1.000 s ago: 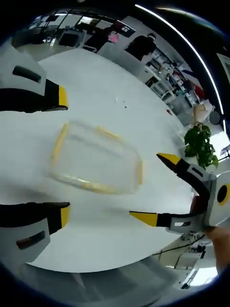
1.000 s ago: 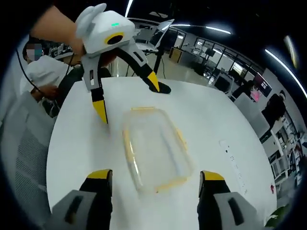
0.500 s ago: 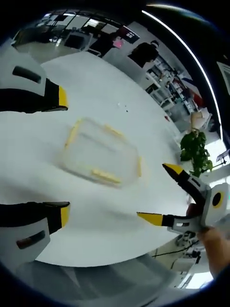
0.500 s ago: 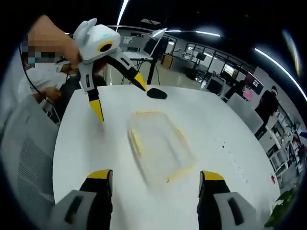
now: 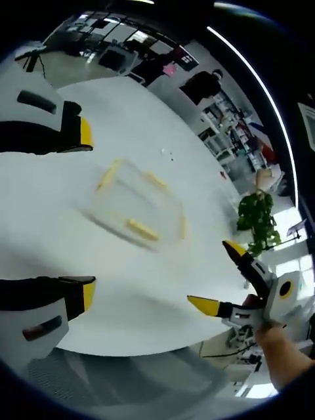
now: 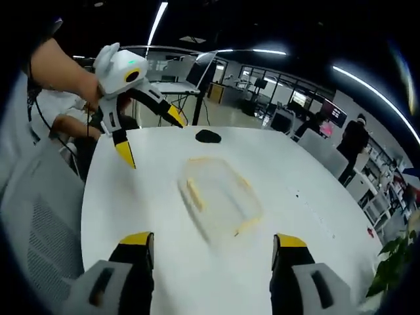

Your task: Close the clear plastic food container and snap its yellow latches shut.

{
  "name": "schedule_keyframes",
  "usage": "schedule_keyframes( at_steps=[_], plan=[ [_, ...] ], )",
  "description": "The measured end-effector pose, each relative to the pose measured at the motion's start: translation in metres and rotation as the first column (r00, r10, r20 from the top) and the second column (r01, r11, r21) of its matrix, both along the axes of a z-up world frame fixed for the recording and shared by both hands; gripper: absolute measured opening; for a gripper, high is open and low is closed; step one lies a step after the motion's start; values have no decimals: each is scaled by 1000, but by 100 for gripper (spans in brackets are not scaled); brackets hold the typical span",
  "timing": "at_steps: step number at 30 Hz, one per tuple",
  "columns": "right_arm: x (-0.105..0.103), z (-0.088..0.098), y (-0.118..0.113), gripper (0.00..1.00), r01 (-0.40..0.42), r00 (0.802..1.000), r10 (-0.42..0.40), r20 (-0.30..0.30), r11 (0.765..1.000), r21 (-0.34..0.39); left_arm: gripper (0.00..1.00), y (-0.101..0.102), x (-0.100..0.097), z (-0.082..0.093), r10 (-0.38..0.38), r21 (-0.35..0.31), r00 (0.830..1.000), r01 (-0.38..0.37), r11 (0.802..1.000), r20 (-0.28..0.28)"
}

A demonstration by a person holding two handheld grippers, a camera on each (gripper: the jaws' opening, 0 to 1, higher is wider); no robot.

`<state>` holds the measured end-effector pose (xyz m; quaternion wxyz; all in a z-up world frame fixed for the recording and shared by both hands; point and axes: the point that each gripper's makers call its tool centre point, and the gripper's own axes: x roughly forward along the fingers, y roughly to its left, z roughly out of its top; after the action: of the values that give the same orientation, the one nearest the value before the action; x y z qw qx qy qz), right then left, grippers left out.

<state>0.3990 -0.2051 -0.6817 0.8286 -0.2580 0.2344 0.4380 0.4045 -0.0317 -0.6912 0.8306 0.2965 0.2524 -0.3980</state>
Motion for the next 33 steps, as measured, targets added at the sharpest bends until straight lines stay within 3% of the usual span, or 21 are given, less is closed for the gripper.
schedule_keyframes(
  at_steps=[10,21,25,33],
  plan=[
    [-32,-5,-16,72,45,999,-45,1,998,43,74,5,-31,-4,60,-56,998,-60,997,0],
    [-54,-10,-25,72,92,996,-91,-15,992,88,74,4,-72,-15,140,-150,989,-144,978,-38],
    [-59,-12,-27,71,105,994,-104,-17,990,97,74,5,-81,-19,182,-183,982,-189,965,-55],
    [-70,-19,-37,70,148,989,-145,-34,983,113,73,5,-88,-22,207,-197,976,-215,957,-64]
  ],
)
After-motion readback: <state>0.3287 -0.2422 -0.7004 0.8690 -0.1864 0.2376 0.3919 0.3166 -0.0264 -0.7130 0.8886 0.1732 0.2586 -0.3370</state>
